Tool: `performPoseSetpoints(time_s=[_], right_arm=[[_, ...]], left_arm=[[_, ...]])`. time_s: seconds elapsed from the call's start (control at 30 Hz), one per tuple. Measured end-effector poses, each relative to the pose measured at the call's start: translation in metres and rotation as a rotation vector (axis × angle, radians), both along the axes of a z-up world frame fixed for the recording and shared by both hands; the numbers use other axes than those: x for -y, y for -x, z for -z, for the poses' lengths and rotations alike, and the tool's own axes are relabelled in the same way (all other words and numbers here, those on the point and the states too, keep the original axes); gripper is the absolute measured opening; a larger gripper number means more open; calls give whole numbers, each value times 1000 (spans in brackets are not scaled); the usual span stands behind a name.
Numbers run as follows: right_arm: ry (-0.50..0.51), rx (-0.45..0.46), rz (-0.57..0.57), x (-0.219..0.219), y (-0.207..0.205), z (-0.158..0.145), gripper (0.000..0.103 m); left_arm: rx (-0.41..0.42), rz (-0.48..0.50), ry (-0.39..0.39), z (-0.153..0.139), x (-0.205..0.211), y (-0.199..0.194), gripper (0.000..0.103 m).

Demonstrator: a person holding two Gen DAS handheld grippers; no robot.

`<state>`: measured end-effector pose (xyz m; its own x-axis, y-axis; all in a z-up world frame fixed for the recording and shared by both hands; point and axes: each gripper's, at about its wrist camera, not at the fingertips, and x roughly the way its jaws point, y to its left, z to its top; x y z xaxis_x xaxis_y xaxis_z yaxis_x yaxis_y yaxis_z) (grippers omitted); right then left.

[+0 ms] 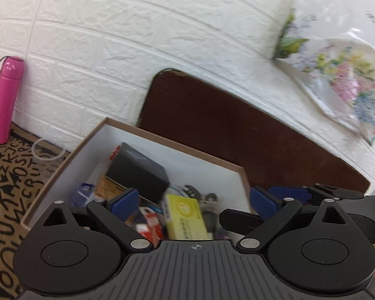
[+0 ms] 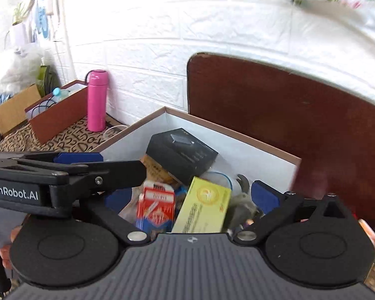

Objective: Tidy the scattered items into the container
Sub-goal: 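Open the left tool to release the charger box and withdraw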

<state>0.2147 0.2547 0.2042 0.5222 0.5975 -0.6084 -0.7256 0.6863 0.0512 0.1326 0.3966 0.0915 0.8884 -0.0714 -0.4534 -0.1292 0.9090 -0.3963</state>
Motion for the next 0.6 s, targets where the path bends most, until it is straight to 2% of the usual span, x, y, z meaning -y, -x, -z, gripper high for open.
performPoseSetpoints(time_s=[0.2, 0.37, 0.6], right_arm=[[-44, 112, -54, 53, 74, -8, 103], [-14, 219, -57, 98, 131, 4, 103], [-68, 208, 47, 174, 182, 49, 103]], left_arm=[[44, 55, 25, 1, 62, 49, 103], [53, 105, 37, 20, 117, 79, 103], [48, 164, -11, 63, 189, 114, 103]])
